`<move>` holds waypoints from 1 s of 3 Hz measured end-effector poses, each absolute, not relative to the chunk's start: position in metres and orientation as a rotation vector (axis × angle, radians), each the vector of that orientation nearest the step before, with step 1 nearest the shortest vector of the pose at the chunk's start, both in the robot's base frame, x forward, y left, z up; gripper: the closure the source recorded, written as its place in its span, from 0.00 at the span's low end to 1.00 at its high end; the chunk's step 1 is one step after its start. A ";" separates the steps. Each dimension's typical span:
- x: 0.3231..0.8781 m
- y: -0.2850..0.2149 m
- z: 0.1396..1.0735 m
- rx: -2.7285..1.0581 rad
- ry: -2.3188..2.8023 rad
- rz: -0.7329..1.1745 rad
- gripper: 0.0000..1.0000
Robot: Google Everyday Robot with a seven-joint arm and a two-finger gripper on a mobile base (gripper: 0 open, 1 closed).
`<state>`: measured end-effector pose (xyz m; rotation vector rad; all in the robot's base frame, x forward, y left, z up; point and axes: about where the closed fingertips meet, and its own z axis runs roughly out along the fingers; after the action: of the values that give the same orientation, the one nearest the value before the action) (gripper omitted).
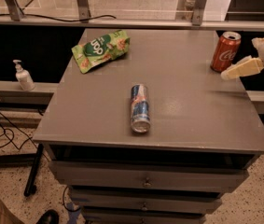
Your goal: Move coke can near green rice chip bag
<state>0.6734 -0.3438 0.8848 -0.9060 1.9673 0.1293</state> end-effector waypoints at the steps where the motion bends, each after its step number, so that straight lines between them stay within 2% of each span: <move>1: 0.698 -0.347 0.891 -0.792 1.910 0.204 0.00; 2: 0.717 -0.342 0.895 -0.683 1.856 0.295 0.00; 3: 0.726 -0.330 0.890 -0.644 1.839 0.369 0.18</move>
Offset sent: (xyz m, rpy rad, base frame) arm 0.0634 -0.0017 0.0210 0.4011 -0.1205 -0.0949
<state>0.7264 -0.3303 0.8902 -0.6436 1.8392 0.3693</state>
